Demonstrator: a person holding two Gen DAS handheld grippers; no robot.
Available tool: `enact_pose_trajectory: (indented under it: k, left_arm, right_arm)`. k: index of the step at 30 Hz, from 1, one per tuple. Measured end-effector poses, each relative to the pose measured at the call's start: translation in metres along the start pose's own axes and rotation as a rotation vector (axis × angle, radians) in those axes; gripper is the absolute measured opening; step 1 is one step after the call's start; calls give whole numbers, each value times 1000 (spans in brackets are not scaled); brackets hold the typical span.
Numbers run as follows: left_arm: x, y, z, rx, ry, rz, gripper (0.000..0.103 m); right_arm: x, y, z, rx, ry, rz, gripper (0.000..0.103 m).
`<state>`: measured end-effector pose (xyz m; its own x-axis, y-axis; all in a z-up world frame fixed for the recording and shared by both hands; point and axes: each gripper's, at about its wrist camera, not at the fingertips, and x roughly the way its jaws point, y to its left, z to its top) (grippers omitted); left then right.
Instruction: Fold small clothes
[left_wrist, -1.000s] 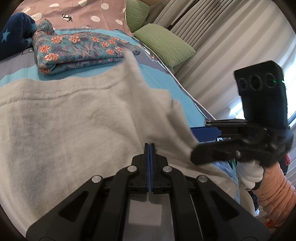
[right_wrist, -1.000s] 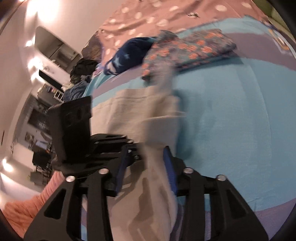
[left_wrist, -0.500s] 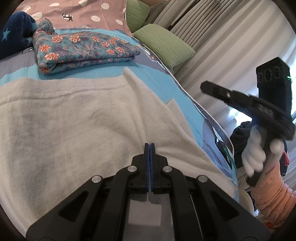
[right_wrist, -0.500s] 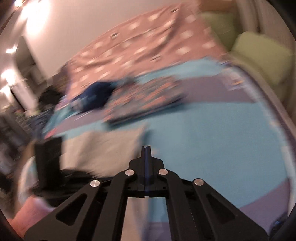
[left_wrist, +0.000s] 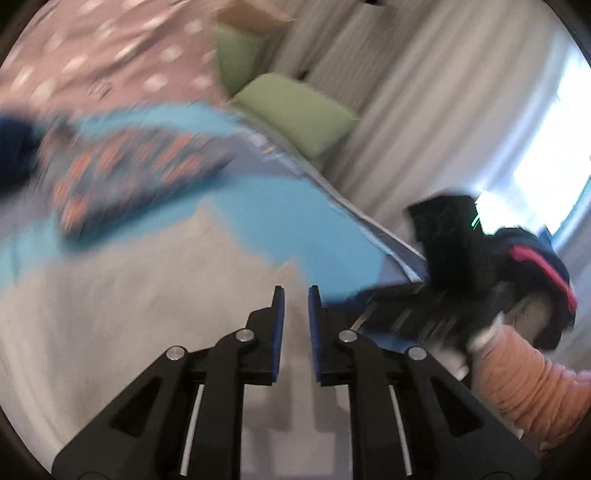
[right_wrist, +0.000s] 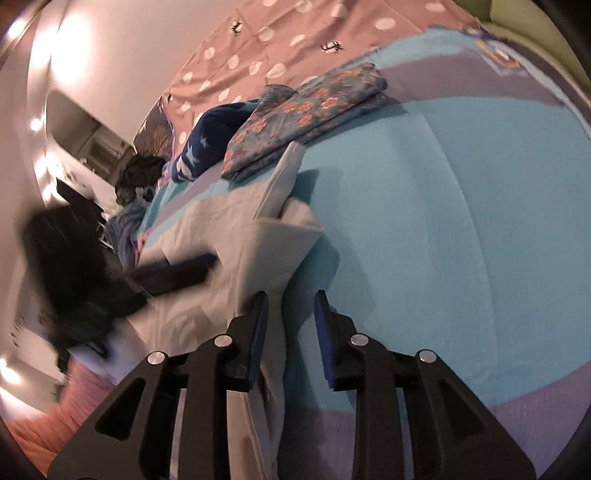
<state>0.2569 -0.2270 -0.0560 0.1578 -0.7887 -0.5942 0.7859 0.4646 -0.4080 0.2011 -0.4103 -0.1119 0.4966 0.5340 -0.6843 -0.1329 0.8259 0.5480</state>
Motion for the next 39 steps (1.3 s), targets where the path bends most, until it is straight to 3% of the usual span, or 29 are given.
enact_pose_trajectory:
  k: [2,7,9,11,13,15,20,26,28,32,36,39]
  left_arm:
    - [12,-21,23,135,38,70,36]
    - [73,-40,43,325,336,168,38]
    - [87,-43,38,389,431,229,34]
    - [91,-41,28,425,504,254,21]
    - [92,-40,23,444,547,240,8]
    - [89,-37,20,457,570,216,5]
    - [74,-31,30,371,487,123,4]
    - [57,4,48,68,261,-85,2]
    - [61,14,46,-8,220,-127,2]
    - [89,32,36,-125,205,-113,2]
    - [113,29,40,-179,189,-28,2]
    - [114,18,51,-193,142,-15,2]
  right_arm:
    - [-2,7,-5,-16,-17,-26,29]
    - [-3,14,-15,-46,-52,-66,29]
    - [-3,15,-18,-58,-56,-73,29]
    - [-3,16,-19,-73,-58,-79,29]
    - [-4,16,-19,-80,-58,-79,30]
    - [-5,17,-21,-85,-57,-74,30]
    - [-25,9,-34,-54,-78,-22,40]
    - [-51,-9,-62,41,-98,31,48]
    - [-61,-11,-72,65,-116,42,48]
    - [-73,-14,-93,127,-140,43,48]
    - [-79,-11,-117,166,-147,40,48]
    - [-84,-6,-126,167,-145,41,48]
